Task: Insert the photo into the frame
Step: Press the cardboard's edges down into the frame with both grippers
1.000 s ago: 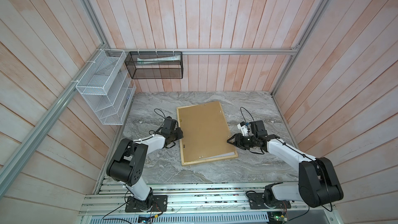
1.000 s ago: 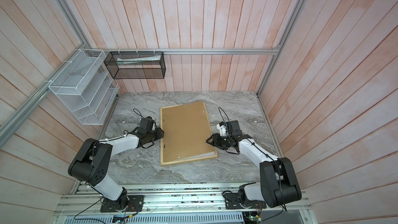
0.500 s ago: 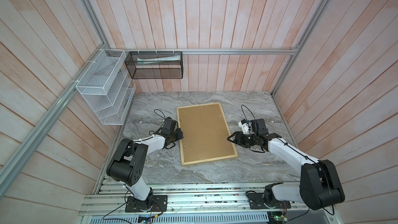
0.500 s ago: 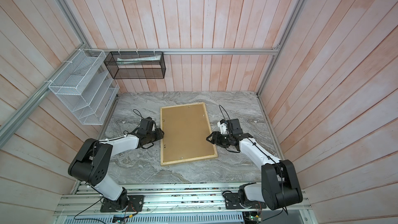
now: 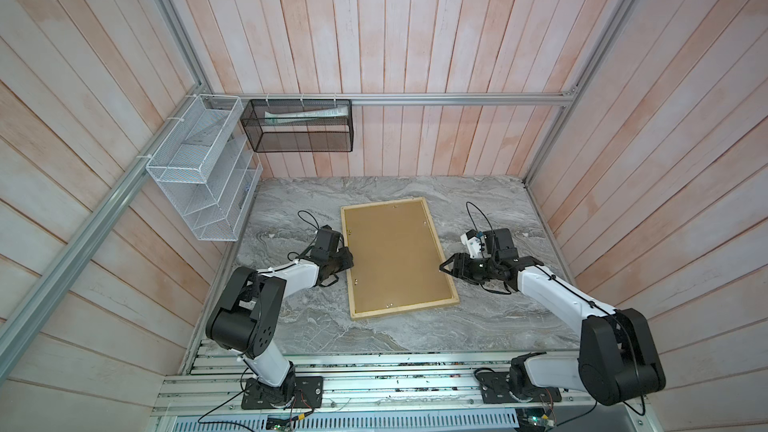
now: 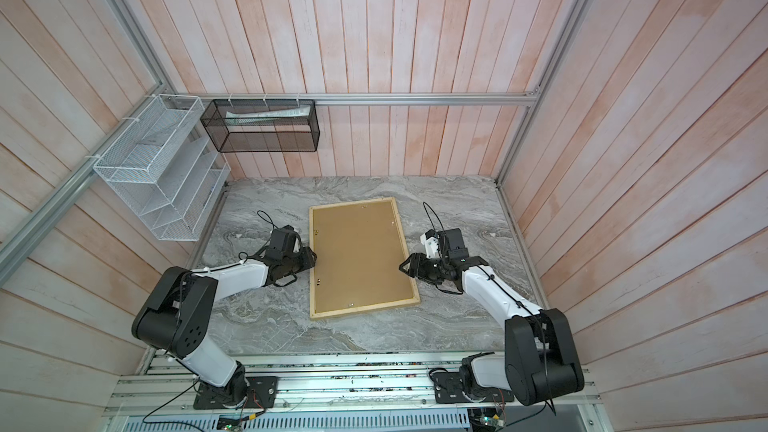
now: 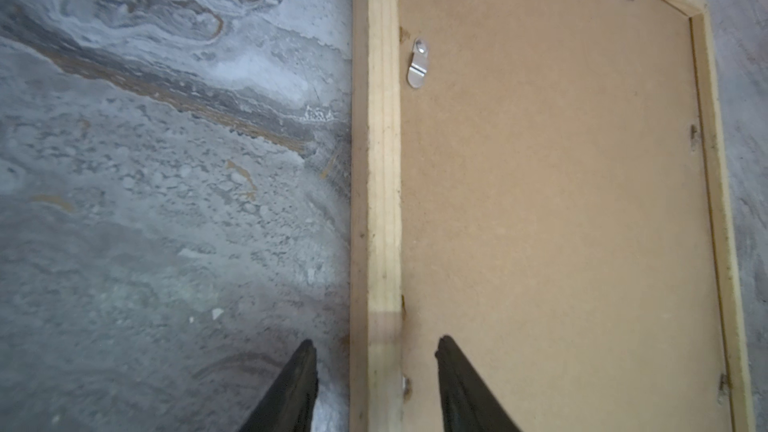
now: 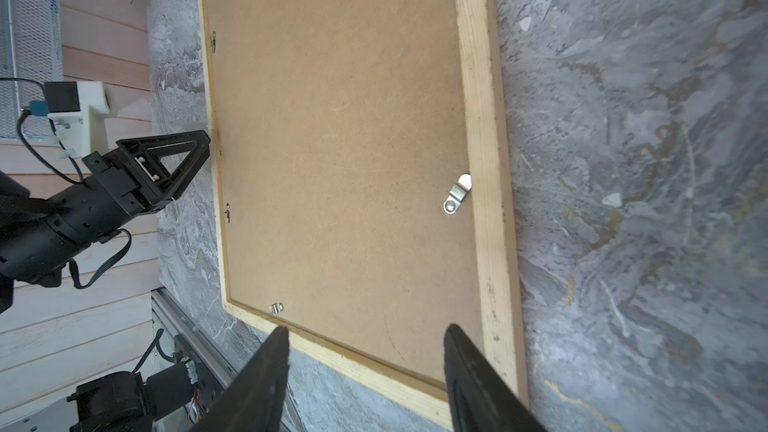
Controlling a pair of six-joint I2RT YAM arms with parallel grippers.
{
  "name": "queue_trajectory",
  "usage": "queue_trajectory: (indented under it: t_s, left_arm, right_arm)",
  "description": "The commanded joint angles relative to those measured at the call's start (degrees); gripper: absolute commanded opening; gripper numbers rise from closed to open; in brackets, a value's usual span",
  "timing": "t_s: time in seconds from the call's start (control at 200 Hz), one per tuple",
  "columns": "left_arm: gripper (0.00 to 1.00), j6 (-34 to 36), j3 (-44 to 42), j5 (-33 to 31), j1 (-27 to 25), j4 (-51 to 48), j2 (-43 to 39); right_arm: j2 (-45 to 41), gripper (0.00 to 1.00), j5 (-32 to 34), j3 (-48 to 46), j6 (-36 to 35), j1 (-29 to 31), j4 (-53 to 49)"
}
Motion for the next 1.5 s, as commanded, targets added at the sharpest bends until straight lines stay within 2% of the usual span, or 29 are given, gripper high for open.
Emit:
queue_trajectory:
  t_s: [0.0,0.395,0.615,0.965,1.18,1.38,1.496]
  left_arm:
    - [0.47,1.2,0.1,1.3,0.3,1.2,1.3]
    - [0.33,2.4,1.2,4.4,0.2,2.0,2.3]
    - [0.3,3.3,1.6,8.9,-0.3,4.5,3.8]
    - [0.28,6.3,4.8,11.1,-4.1,5.0,6.2]
    - [0.28,6.6,5.6,10.8,-5.0,5.1,6.4]
    - [0.41,6.6,5.7,8.7,-5.3,3.5,5.4]
    - [0.43,6.5,5.3,7.9,-5.6,3.0,4.8]
  right_arm:
    - [-1.5,0.6,1.0,0.5,0.0,0.3,0.0]
    - [0.2,0.57,0.1,0.7,0.0,0.4,2.3]
    - [1.2,0.57,-1.2,0.5,1.0,0.3,5.0]
    - [2.0,0.56,-3.4,-0.9,3.1,0.7,9.0]
    - [2.9,0.55,-3.0,-1.5,4.3,2.3,11.4]
    - [6.4,0.54,1.7,0.5,3.8,6.1,11.4]
    - [9.3,0.49,2.2,3.0,3.3,9.2,11.6]
